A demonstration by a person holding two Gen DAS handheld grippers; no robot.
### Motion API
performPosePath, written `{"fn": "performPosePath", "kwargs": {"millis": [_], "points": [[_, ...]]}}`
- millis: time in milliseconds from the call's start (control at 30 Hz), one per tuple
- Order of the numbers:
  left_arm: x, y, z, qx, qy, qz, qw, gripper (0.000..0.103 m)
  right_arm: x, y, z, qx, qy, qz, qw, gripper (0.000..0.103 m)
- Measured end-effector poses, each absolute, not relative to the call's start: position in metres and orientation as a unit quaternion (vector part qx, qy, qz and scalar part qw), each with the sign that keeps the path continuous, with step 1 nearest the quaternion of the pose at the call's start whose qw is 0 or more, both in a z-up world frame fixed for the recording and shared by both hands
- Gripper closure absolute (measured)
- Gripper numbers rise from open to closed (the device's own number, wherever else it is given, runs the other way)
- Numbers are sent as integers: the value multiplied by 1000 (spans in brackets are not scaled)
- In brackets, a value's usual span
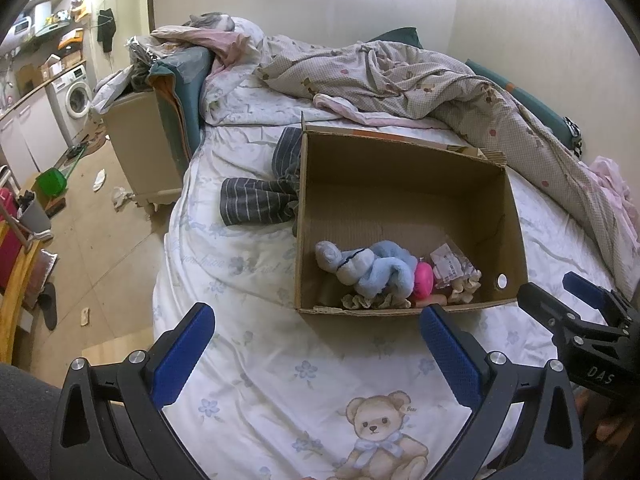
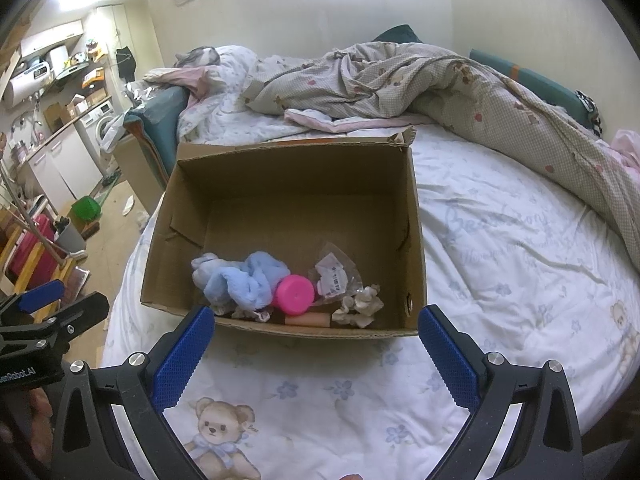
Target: Organize soft objects
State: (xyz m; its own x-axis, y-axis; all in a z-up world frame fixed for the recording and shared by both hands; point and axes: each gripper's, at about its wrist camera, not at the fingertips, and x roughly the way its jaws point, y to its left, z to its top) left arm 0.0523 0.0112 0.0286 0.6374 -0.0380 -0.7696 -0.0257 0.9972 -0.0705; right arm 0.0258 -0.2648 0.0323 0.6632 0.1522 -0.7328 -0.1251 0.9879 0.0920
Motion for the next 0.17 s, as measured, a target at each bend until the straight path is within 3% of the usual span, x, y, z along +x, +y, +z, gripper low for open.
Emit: {"fn": "performPosePath", "kwargs": {"millis": [167], "points": [[52,11,26,-36,430,-5,902,0,27,-263,34,17,403,78,912,0]]}}
